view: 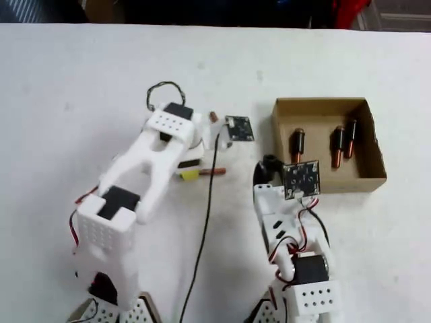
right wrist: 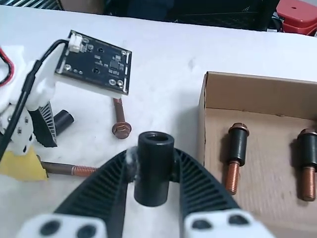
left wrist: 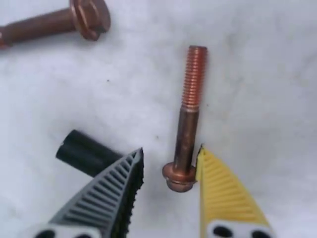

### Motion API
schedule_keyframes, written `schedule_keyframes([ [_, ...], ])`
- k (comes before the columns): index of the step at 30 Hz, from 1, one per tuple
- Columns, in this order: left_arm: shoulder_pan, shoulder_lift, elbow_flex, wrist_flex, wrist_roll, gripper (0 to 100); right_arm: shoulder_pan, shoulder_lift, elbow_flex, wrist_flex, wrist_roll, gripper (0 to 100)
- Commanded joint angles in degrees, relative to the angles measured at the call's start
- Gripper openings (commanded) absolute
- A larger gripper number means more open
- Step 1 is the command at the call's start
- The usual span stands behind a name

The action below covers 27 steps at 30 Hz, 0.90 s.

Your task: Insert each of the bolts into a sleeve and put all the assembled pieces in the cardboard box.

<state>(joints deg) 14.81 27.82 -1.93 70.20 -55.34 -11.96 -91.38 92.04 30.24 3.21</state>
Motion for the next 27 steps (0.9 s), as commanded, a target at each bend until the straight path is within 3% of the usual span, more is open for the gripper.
schedule_keyframes([
  [1, -0.48, -0.48, -2.29, -0.79, -0.26, 19, 0.04, -1.01, -0.79, -1.1, -0.35, 1.7],
  [8, -0.48, -0.4, -1.14, -1.23, -0.53, 2, 0.13, -1.01, -0.79, -1.01, -0.35, 1.7],
  [20, -0.48, -0.4, 5.19, -1.23, -0.44, 3, 0.13, -1.01, -0.79, -1.01, -0.35, 1.8],
  [27, -0.66, -1.01, 5.27, 4.31, -0.7, 3, 0.22, -1.01, 0.09, -1.36, -0.35, 1.8],
])
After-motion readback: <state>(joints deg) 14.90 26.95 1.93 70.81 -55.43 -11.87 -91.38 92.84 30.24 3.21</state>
